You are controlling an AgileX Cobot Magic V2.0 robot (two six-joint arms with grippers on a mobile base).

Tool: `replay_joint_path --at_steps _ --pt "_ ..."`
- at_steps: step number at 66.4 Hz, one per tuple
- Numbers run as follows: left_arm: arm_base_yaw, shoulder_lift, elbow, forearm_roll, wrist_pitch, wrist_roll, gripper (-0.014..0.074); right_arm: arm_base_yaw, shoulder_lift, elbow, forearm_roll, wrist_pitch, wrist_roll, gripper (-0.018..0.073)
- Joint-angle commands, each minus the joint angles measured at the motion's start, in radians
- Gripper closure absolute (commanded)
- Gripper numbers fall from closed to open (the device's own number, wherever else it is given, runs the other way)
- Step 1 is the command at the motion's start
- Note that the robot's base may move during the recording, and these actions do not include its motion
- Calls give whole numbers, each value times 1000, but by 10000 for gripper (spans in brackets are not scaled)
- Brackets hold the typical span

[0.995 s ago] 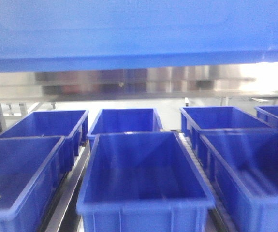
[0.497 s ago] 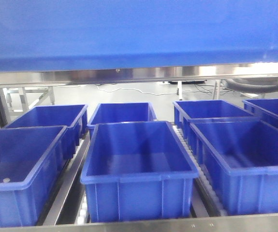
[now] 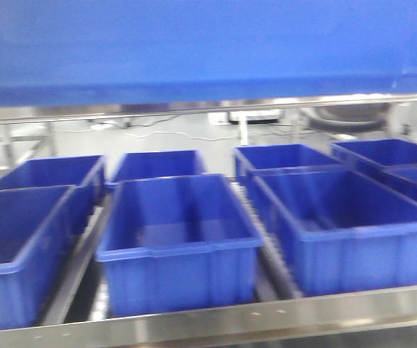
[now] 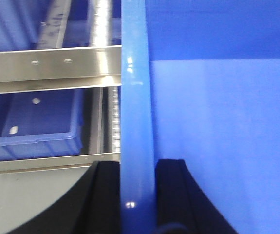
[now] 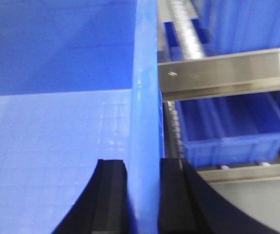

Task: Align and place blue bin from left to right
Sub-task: 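Back the base away from the rack holding the bin in both grippers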

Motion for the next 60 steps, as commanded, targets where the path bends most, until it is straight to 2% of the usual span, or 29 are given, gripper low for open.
replay_joint_path --at_steps 1,60 --pt "-11 -8 -9 35 -72 -2 707 6 -18 -10 -26 -102 -1 629" --pt "-11 -8 -9 35 -72 -2 707 6 -18 -10 -26 -102 -1 629"
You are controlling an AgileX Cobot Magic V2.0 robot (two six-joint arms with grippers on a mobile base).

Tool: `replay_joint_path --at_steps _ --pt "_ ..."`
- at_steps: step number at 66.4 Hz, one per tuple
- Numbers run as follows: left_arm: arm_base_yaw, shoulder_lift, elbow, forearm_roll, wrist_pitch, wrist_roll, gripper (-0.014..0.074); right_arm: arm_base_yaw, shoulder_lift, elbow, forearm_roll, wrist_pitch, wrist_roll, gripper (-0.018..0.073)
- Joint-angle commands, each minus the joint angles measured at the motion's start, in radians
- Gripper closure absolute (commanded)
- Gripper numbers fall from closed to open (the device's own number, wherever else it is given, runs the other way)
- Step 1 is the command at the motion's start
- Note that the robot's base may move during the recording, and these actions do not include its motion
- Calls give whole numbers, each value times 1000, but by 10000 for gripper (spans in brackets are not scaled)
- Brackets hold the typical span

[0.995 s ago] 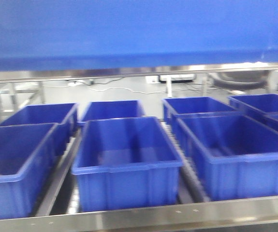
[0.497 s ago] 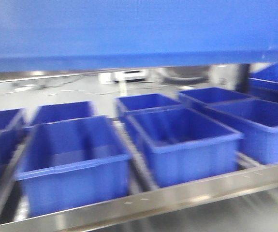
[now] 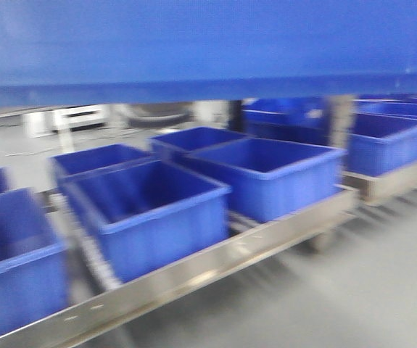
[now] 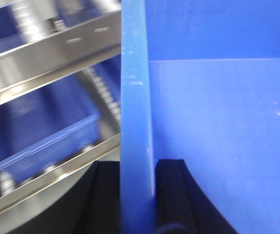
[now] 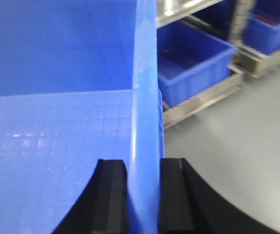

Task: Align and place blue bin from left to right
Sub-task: 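Back the base away from the rack holding the bin in both grippers, then drive across the floor carrying the blue bin in both grippers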

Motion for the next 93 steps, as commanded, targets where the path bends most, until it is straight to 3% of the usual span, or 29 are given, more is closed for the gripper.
replay_joint_path --at_steps 1,93 --pt "-11 -8 -9 35 -72 -2 707 6 -18 -10 -26 -102 -1 629" --pt "-11 -8 -9 50 -72 -2 707 6 -18 -10 -26 -102 -1 629"
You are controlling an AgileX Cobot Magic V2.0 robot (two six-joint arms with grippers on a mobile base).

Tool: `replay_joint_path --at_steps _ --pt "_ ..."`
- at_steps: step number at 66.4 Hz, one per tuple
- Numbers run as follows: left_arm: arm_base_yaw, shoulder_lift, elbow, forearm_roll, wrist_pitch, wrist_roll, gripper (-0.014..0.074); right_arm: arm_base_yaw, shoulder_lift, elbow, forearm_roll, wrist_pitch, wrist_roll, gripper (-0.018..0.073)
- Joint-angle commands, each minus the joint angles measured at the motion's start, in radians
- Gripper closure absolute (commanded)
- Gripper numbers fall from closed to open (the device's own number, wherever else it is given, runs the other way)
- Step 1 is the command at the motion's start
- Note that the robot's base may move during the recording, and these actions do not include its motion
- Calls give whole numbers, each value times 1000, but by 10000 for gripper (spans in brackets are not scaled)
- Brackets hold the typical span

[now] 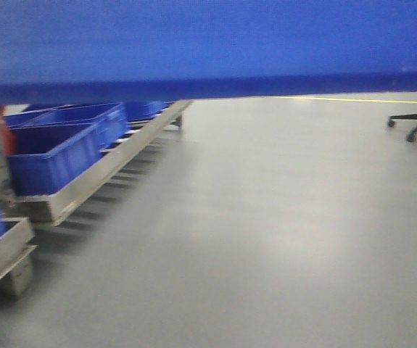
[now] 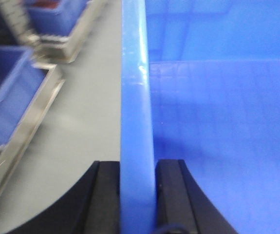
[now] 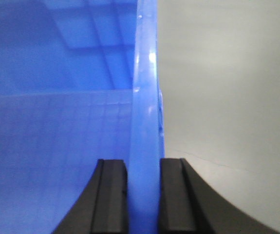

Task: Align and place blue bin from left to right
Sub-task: 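Drive across the floor carrying the blue bin in both grippers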

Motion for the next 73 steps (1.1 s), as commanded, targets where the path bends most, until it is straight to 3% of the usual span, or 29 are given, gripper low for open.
replay_joint_path --at_steps 1,73 --pt "-11 -8 -9 44 -68 -2 707 6 -16 -10 -26 -102 -1 629" --pt "-11 -8 -9 44 -68 -2 707 6 -16 -10 -26 -102 -1 629"
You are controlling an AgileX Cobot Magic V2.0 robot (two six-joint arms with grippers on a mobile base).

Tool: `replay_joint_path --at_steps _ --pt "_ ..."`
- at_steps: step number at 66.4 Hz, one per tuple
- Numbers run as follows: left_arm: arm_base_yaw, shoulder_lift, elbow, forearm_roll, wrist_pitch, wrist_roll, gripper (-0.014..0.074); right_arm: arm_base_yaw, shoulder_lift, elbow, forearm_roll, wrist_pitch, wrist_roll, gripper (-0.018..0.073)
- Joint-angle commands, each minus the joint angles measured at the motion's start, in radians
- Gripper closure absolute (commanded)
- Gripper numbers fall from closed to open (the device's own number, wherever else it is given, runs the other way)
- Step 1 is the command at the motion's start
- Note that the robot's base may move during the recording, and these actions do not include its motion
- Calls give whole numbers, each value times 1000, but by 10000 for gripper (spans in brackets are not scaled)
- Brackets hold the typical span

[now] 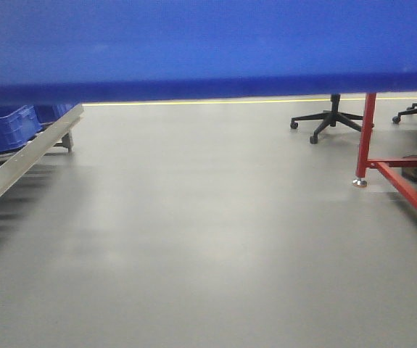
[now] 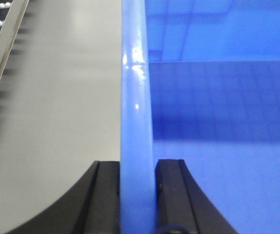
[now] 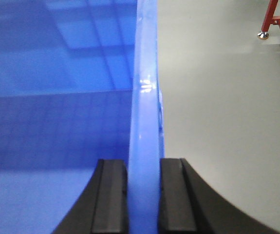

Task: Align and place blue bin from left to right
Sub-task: 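Drive across the floor carrying the blue bin in both grippers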

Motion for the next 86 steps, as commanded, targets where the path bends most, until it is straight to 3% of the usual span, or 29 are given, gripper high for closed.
replay_joint_path --at_steps 1,86 --pt "-11 -8 -9 44 -68 -2 707 6 -16 -10 -26 -102 -1 629" --pt "-9 -8 -9 100 -70 -2 707 6 -16 -10 -26 -104 -1 629"
